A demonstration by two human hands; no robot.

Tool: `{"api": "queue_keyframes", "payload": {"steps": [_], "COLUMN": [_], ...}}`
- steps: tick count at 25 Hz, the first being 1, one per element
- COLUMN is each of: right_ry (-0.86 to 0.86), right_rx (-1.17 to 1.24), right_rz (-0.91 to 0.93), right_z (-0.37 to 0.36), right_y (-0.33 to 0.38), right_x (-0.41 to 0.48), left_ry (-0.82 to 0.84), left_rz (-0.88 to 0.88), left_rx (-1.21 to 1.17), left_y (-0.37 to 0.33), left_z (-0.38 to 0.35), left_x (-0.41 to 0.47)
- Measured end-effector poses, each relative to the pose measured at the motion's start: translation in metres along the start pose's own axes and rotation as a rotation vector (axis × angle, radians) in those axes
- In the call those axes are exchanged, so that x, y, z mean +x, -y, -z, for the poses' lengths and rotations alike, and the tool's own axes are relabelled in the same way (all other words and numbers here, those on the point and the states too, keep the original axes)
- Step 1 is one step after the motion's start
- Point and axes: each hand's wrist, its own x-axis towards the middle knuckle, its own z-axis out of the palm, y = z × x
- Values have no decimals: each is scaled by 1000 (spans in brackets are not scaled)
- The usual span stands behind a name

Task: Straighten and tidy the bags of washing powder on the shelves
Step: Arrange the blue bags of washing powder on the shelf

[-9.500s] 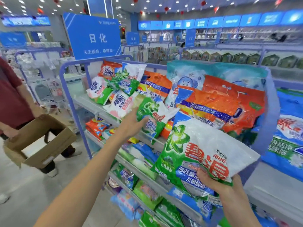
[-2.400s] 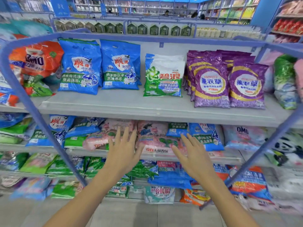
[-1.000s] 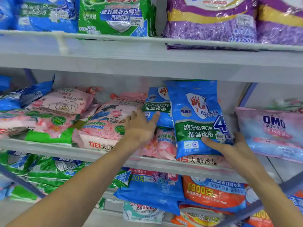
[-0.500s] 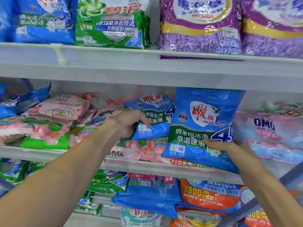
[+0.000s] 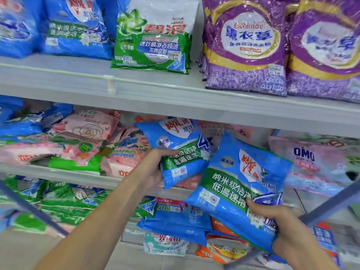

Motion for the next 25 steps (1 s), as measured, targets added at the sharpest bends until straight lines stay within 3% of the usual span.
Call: {"api": "queue_keyframes", "payload": {"steps": [7, 11, 19, 25], "right_ry": [110, 173, 297, 451], "right_rx": [-49, -194, -299, -339], "right_rz": [50, 45, 6, 186], "right_z": [-43, -77, -153, -245], "right_y": [-21, -13, 9, 35], "right_x": [-50, -83, -125, -131], "left_ry": [-33, -101, -231, -232], "left_rz": [-92, -82, -399, -508], "left_rx": [-130, -64, -23, 25], "left_y": [-22, -52, -115, -182], "left_z": [63, 85, 135, 179], "left_x": [-123, -189, -285, -313]}}
